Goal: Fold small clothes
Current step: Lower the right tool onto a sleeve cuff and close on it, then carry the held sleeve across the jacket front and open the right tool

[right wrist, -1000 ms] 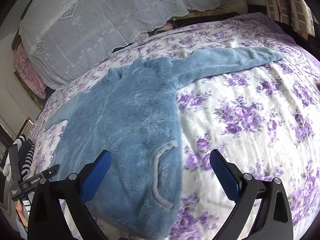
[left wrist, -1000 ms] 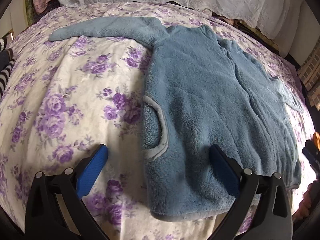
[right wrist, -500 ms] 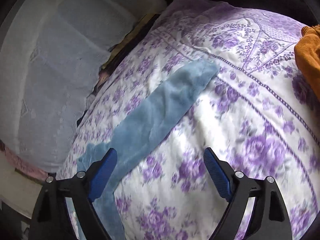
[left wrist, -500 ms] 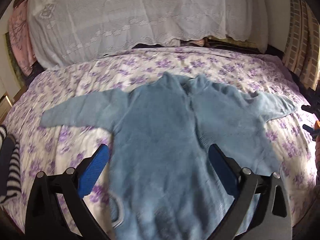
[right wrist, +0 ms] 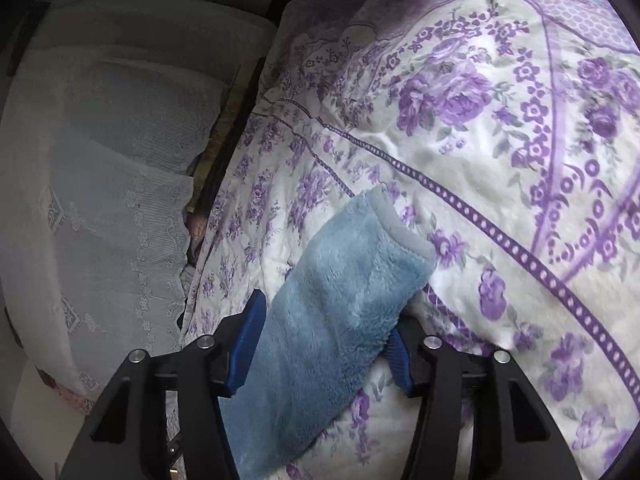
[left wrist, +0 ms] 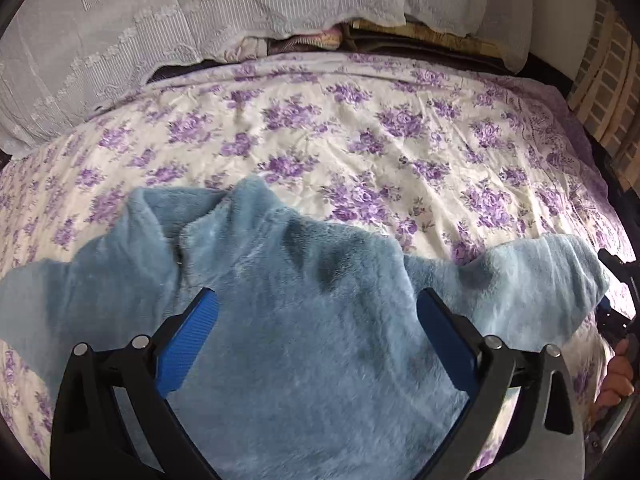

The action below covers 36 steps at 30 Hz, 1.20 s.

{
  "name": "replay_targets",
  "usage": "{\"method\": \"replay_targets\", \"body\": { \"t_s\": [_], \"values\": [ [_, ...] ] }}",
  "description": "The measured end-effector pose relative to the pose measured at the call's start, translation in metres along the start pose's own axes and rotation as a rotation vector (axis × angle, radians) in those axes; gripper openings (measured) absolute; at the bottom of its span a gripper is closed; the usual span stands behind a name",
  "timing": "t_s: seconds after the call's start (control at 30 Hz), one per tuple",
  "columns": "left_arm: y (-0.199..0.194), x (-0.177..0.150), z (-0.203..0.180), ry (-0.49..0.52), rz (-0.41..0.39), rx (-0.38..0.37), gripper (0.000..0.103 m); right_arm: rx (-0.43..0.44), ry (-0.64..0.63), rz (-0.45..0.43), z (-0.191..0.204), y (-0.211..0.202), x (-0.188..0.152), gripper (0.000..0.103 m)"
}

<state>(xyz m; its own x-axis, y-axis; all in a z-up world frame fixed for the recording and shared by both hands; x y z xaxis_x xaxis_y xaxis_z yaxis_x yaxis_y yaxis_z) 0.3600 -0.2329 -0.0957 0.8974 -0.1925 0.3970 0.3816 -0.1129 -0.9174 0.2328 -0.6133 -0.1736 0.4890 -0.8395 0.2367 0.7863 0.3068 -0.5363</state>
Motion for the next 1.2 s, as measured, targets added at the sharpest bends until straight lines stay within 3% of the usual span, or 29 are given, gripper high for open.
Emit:
{"method": "replay_targets", "body": {
  "t_s": [0.03, 0.1, 0.23, 0.3, 0.37, 0.4, 0.47, 0.53, 0.63, 0.7, 0.77, 0.83, 0.9, 1.1, 1.2],
  "values": [
    [0.011, 0.005, -0.005, -0.005, 0.018, 0.001, 0.097, -0.006, -0.013, -0.007, 0.0, 0.002, 0.003, 0.027],
    [0.032, 0.011, -0.013, -0.013, 0.047, 0.016, 0.097, 0.001, -0.016, -0.017, -0.001, 0.001, 0.009, 0.009],
    [0.065, 0.011, -0.023, -0.018, 0.085, 0.052, 0.099, 0.051, -0.086, -0.138, 0.016, -0.044, 0.004, 0.008],
    [0.07, 0.006, -0.03, 0.013, 0.046, 0.105, 0.099, -0.016, -0.111, -0.169, 0.015, -0.06, 0.0, 0.008],
    [0.067, 0.004, -0.034, 0.033, 0.024, 0.145, 0.099, -0.153, 0.003, -0.095, -0.014, -0.042, 0.0, 0.008],
    [0.067, 0.004, -0.035, 0.039, 0.024, 0.151, 0.099, -0.161, 0.071, -0.047, -0.03, -0.031, 0.001, 0.004],
    [0.062, 0.004, -0.03, 0.027, 0.031, 0.123, 0.098, -0.156, 0.058, -0.056, -0.026, -0.034, 0.005, 0.006],
    [0.049, 0.0, -0.024, 0.013, 0.025, 0.066, 0.098, -0.176, 0.021, -0.053, -0.018, -0.033, 0.007, 0.016],
    [0.027, -0.013, -0.023, 0.04, -0.003, 0.015, 0.098, -0.151, 0.045, -0.073, -0.019, -0.036, 0.009, 0.013],
    [0.031, -0.02, -0.029, 0.07, 0.016, 0.038, 0.098, -0.121, 0.072, -0.089, -0.022, -0.041, 0.01, 0.012],
    [0.056, -0.028, -0.04, 0.112, 0.09, 0.087, 0.099, -0.104, 0.071, -0.105, -0.023, -0.044, 0.006, 0.012],
    [0.057, -0.03, -0.043, 0.113, 0.039, 0.11, 0.099, -0.129, 0.043, -0.116, -0.021, -0.047, 0.003, 0.008],
    [0.055, -0.029, -0.042, 0.116, 0.048, 0.11, 0.099, -0.161, 0.024, -0.119, -0.022, -0.047, 0.0, 0.008],
    [0.012, -0.044, 0.007, 0.042, 0.015, -0.002, 0.099, -0.196, -0.092, -0.18, -0.004, -0.05, -0.006, 0.008],
    [-0.011, -0.061, 0.053, 0.019, -0.019, 0.044, 0.099, -0.182, -0.18, -0.186, 0.017, -0.052, -0.011, 0.008]
  ]
}}
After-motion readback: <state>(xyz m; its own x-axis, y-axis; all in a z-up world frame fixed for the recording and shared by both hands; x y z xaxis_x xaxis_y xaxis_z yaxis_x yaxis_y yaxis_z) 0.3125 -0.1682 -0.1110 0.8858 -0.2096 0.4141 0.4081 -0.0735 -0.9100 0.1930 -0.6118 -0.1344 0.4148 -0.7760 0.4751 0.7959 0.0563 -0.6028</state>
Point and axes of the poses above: each gripper's, at about its wrist camera, not at the fingertips, and y roughly the way its jaws point, z to its left, x to its top, the point moved 2 cm from there along y, roughly the way its jaws point, and after that the axes turned 12 degrees about z, right-handed, at the moved point
